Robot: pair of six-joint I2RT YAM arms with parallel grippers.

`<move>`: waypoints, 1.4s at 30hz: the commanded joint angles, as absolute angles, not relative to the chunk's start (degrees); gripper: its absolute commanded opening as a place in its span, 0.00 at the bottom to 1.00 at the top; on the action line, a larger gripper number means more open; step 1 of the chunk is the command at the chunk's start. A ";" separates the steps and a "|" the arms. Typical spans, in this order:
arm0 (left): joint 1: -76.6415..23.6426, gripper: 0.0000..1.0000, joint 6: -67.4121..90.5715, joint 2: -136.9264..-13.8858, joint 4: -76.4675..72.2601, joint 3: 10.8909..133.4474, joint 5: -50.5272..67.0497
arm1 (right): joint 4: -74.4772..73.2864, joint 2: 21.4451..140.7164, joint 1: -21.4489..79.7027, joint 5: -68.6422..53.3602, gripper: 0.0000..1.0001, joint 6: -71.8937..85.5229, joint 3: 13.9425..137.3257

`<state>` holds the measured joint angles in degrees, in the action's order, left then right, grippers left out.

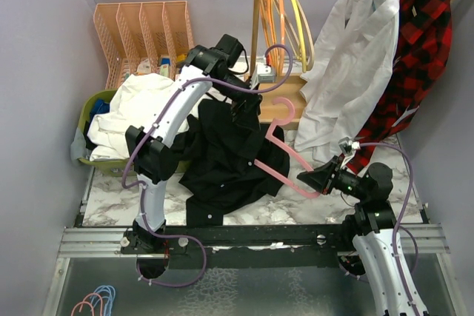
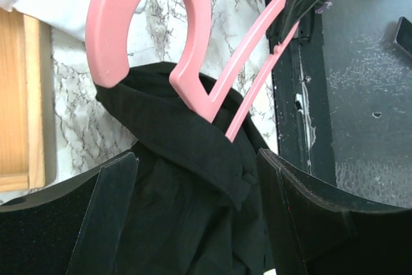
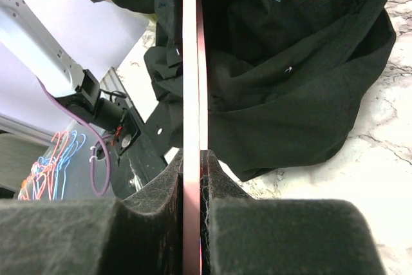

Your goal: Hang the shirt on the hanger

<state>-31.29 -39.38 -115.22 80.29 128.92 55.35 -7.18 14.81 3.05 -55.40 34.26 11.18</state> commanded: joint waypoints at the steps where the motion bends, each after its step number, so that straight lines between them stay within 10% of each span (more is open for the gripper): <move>1: -32.15 0.77 -40.49 -116.69 81.56 127.07 61.28 | -8.02 13.75 3.52 -56.24 0.01 31.95 13.31; 13: -33.89 0.77 -39.15 -121.61 81.56 127.94 57.92 | -10.31 12.46 3.52 -56.45 0.01 30.15 15.32; 21: -35.90 0.37 -41.56 -117.34 81.56 121.39 56.03 | -10.67 12.17 3.52 -54.78 0.01 29.64 15.39; 26: -37.65 0.30 -45.10 -111.45 81.56 116.47 53.84 | -10.22 11.86 3.51 -52.28 0.01 29.80 16.13; 28: -39.24 0.03 -46.52 -109.38 81.52 114.92 52.63 | -9.52 11.98 3.47 -51.83 0.01 29.96 16.58; 33: -39.41 0.00 -43.69 -109.41 81.39 118.83 53.93 | -6.67 13.24 3.52 -51.30 0.01 31.73 17.12; 38: -36.71 0.00 -39.59 -104.25 76.08 120.99 54.54 | -8.85 13.74 3.51 -48.22 0.63 31.29 21.05; 39: -36.44 0.00 -39.48 -102.81 75.61 121.09 54.31 | -10.03 13.65 3.47 -46.89 0.91 30.62 22.22; 42: -35.85 0.00 -40.41 -99.74 76.89 121.37 52.80 | -13.36 13.58 3.51 -41.88 0.99 29.65 24.48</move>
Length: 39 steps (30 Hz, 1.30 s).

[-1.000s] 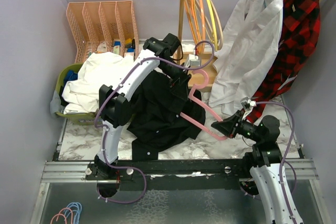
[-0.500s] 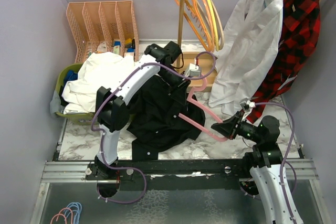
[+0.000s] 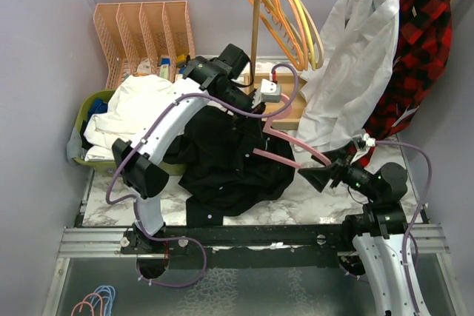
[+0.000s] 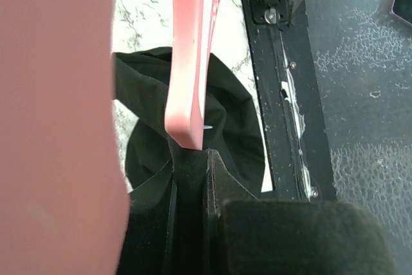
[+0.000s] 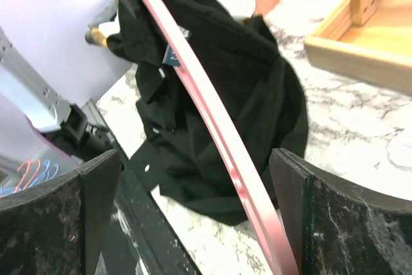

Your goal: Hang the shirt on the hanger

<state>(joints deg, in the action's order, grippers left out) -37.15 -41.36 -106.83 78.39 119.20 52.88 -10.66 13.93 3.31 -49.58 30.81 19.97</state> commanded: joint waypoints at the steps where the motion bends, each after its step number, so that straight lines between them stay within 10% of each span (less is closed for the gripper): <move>1: -35.67 0.00 -40.26 -98.89 76.91 121.12 52.02 | -13.82 13.62 3.47 -40.98 0.99 29.82 24.67; 11: -34.32 0.00 -27.94 -93.26 69.76 120.06 43.03 | -21.97 0.70 3.44 -38.22 0.99 35.12 23.22; 25: -34.28 0.00 -19.27 -90.68 67.95 130.66 38.04 | 20.02 15.81 4.00 -68.51 0.99 63.98 19.31; 34: -33.42 0.00 -20.78 -86.09 69.52 133.90 26.77 | 23.65 33.95 13.30 -58.79 1.00 48.97 24.99; 39: -28.45 0.00 -21.01 -83.50 70.39 133.33 29.66 | 13.99 53.66 43.40 -31.01 0.99 24.17 40.94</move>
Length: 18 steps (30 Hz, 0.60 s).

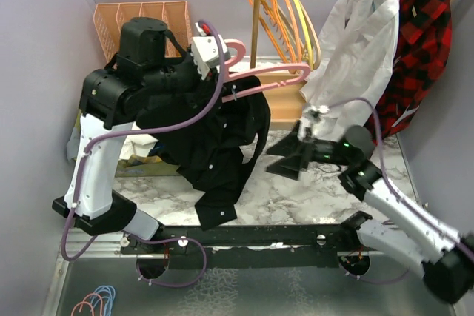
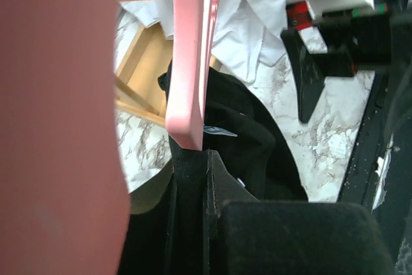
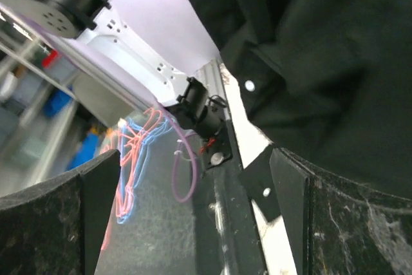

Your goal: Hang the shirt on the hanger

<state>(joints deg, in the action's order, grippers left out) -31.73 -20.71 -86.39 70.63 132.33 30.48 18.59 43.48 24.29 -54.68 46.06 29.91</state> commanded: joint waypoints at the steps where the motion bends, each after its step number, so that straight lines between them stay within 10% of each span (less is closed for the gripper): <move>1: -27.64 0.00 -21.07 -82.95 70.40 133.04 30.12 | 14.92 55.17 46.80 -26.54 0.99 22.39 41.70; 18: -24.32 0.00 -22.35 -79.22 72.07 130.01 31.35 | 53.33 73.15 47.55 -16.37 0.99 44.77 36.08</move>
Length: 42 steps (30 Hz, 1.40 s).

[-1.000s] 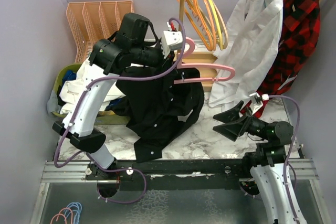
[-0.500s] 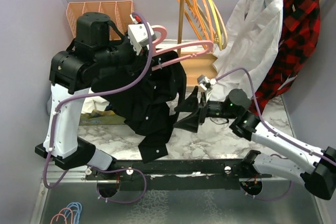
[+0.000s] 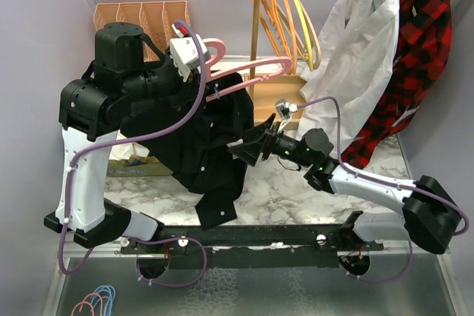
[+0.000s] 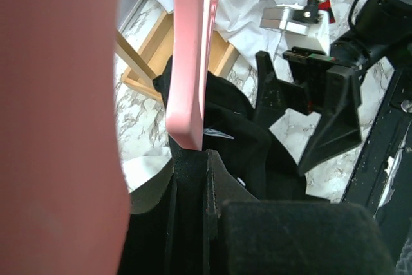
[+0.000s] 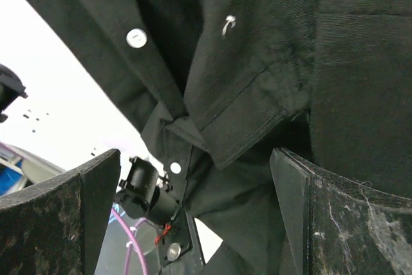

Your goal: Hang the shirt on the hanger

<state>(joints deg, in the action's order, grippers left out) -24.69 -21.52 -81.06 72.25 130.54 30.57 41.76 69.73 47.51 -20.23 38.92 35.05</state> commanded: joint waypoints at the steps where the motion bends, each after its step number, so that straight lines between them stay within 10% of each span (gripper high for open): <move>1: -24.31 0.00 -22.43 -79.05 72.07 129.87 31.18 | 54.27 73.69 47.47 -15.71 0.99 45.42 36.18; 17: -24.35 0.00 -23.05 -78.74 72.42 129.20 30.04 | 63.86 80.76 40.69 -15.44 0.91 55.17 36.22; 21: -24.30 0.00 -23.34 -78.72 72.47 129.11 28.95 | 66.77 83.70 40.69 -17.65 0.70 55.48 37.77; 26: -24.41 0.00 -24.31 -78.48 73.02 128.63 27.56 | 68.10 85.18 40.69 -18.51 0.02 56.37 38.21; 42: -30.49 0.00 -37.10 -76.72 81.48 129.26 14.68 | 47.68 74.62 28.30 -20.90 0.01 49.03 34.35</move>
<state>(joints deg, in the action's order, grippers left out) -29.06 -33.61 -78.74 79.88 126.76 20.25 55.02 74.24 32.67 -17.80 52.23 32.60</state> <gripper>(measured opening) 0.128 0.020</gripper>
